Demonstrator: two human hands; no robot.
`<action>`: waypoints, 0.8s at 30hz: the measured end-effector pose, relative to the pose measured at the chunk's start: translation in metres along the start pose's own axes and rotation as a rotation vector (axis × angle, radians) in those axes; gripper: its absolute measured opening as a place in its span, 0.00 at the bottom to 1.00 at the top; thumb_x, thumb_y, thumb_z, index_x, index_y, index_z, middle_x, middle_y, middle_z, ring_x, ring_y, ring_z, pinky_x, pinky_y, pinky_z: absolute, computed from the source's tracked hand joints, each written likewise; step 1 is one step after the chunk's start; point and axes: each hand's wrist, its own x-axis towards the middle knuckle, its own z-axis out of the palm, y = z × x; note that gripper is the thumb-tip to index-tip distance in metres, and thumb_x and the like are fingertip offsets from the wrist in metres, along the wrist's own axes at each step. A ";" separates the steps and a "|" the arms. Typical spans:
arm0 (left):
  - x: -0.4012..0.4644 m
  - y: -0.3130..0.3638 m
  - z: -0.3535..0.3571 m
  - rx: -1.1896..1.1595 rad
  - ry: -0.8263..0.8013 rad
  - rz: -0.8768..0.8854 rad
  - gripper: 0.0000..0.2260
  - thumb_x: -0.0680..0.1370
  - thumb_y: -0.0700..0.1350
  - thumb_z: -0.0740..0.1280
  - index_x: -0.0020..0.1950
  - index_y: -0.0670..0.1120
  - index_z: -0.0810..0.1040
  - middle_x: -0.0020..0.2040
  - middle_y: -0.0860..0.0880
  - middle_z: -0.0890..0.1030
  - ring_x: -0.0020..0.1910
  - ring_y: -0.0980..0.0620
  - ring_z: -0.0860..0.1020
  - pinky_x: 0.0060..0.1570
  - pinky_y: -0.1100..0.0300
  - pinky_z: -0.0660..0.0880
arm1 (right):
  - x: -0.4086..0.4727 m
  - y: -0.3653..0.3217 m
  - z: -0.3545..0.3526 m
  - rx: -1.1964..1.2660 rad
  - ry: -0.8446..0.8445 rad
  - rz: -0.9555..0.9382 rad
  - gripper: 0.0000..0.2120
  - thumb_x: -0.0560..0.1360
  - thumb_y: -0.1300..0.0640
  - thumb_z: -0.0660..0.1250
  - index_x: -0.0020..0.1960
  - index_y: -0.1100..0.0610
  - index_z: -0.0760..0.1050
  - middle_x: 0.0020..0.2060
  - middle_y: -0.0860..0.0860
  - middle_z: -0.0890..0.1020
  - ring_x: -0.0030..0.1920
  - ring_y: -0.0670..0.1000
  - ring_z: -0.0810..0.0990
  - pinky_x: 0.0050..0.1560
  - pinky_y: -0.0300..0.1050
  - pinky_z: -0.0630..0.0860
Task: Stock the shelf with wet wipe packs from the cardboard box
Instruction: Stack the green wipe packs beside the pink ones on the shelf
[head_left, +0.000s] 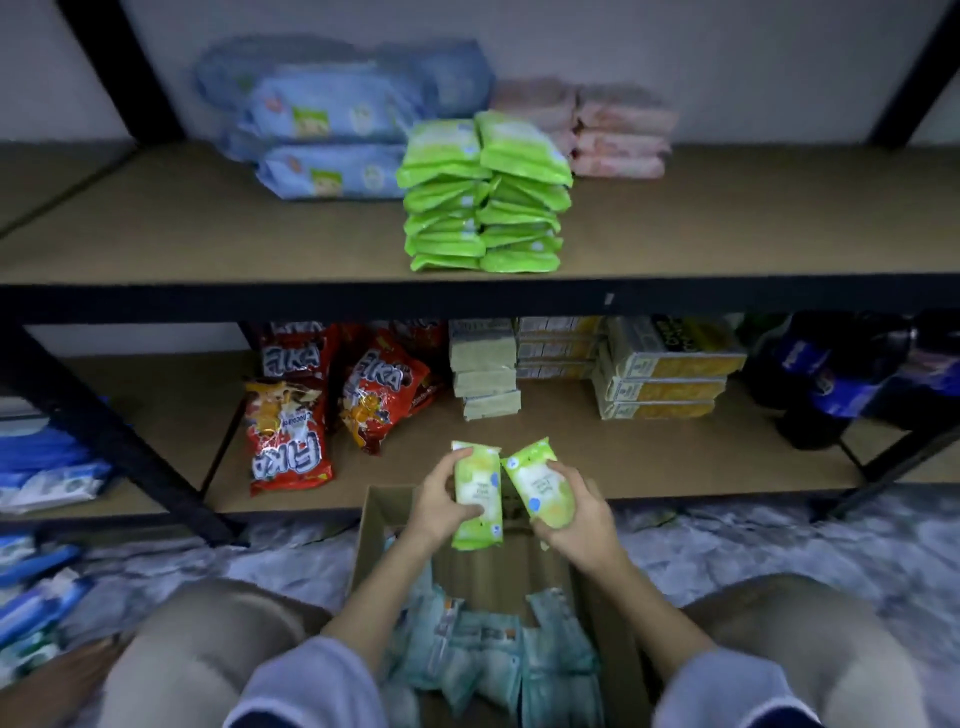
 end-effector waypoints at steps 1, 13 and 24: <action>-0.006 0.015 -0.006 -0.003 0.009 0.048 0.33 0.63 0.27 0.73 0.58 0.58 0.71 0.56 0.46 0.78 0.54 0.47 0.78 0.54 0.48 0.77 | -0.002 -0.011 -0.010 0.010 0.023 -0.029 0.33 0.63 0.56 0.73 0.67 0.48 0.67 0.57 0.53 0.74 0.56 0.56 0.76 0.50 0.41 0.70; -0.080 0.197 -0.078 -0.075 0.094 0.591 0.25 0.70 0.29 0.69 0.57 0.53 0.69 0.57 0.56 0.74 0.49 0.65 0.78 0.46 0.68 0.76 | -0.022 -0.153 -0.126 0.169 0.375 -0.509 0.30 0.68 0.56 0.73 0.67 0.48 0.66 0.59 0.42 0.72 0.57 0.28 0.67 0.53 0.18 0.61; -0.041 0.290 -0.124 -0.106 0.188 0.747 0.24 0.71 0.27 0.67 0.59 0.48 0.68 0.55 0.49 0.74 0.39 0.65 0.80 0.40 0.68 0.77 | 0.030 -0.242 -0.177 0.197 0.507 -0.548 0.29 0.68 0.55 0.73 0.67 0.48 0.68 0.62 0.45 0.73 0.60 0.38 0.69 0.55 0.28 0.62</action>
